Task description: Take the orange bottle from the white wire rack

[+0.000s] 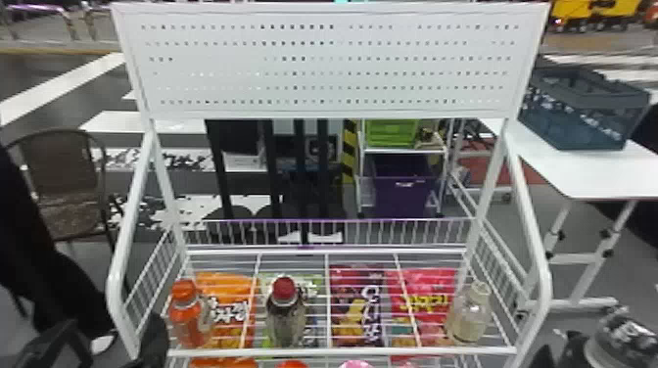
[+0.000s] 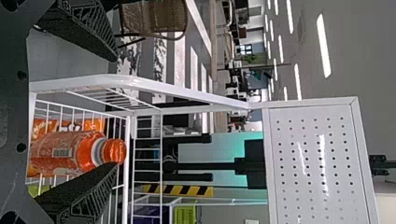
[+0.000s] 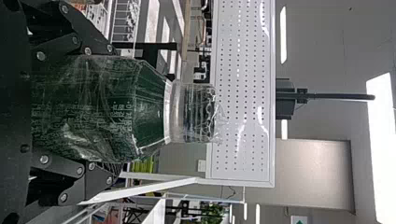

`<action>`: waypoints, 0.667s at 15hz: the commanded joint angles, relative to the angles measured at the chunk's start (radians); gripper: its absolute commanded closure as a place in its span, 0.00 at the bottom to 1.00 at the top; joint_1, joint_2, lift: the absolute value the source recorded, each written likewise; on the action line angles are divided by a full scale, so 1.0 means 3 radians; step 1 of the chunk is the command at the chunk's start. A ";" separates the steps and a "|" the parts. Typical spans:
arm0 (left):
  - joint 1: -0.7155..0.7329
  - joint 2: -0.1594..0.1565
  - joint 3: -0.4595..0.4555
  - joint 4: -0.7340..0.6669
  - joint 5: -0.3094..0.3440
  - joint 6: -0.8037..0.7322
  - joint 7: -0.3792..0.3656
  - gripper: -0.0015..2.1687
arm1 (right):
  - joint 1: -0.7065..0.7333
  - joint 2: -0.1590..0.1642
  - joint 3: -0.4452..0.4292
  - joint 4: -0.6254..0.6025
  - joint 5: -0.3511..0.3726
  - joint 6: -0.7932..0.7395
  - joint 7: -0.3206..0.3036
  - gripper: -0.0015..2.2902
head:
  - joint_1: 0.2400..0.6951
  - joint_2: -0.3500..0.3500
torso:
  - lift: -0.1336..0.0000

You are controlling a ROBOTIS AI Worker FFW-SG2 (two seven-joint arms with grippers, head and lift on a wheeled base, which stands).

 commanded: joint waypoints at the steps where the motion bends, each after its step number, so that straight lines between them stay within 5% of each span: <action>1: 0.0005 0.0000 -0.0004 -0.0016 0.0000 0.0000 0.0000 0.04 | -0.0001 0.0003 0.0000 -0.0004 0.0000 -0.0003 0.0001 0.49 | 0.57 0.50 | 1.00; 10: -0.0026 0.0000 -0.0040 0.0015 0.0000 0.0000 0.0005 0.04 | -0.0022 0.0003 0.0010 -0.0009 0.0000 0.0007 -0.0004 0.49 | 0.57 0.50 | 1.00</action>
